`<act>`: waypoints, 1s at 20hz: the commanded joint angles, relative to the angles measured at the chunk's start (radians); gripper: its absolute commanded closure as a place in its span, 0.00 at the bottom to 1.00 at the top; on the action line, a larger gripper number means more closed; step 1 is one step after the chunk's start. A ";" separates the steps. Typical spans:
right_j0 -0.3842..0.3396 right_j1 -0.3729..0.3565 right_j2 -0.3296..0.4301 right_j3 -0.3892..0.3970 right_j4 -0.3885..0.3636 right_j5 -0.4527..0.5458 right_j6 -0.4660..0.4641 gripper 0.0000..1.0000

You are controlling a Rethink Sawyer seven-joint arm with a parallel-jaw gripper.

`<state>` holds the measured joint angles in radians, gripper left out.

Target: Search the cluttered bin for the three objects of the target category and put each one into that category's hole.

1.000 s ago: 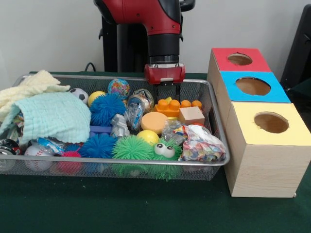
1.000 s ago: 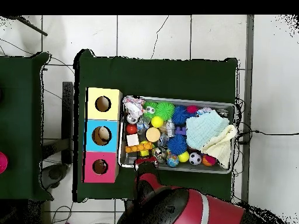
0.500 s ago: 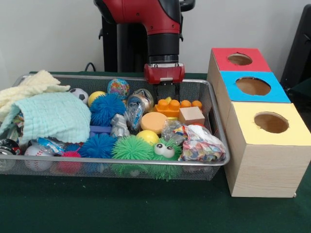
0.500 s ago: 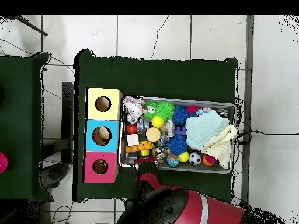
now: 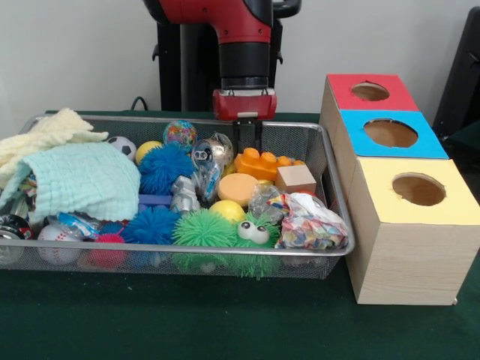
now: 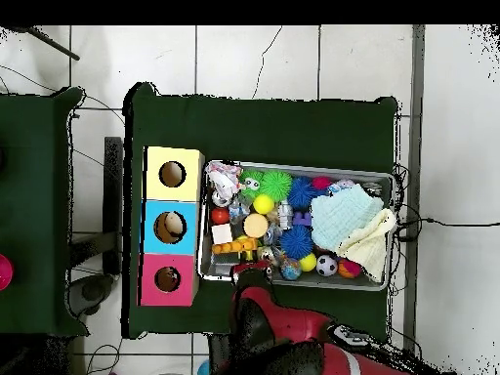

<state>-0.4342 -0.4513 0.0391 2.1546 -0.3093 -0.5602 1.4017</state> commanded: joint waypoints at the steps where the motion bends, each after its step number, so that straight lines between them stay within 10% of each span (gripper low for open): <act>1: -0.076 -0.197 0.060 -0.006 -0.019 0.134 0.203 1.00; 9: -0.147 -0.334 0.127 0.054 -0.043 0.269 0.198 1.00; 20: -0.148 -0.314 0.123 0.049 -0.061 0.243 0.184 1.00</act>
<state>-0.5774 -0.7625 0.0687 2.2158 -0.3327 -0.3850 1.4017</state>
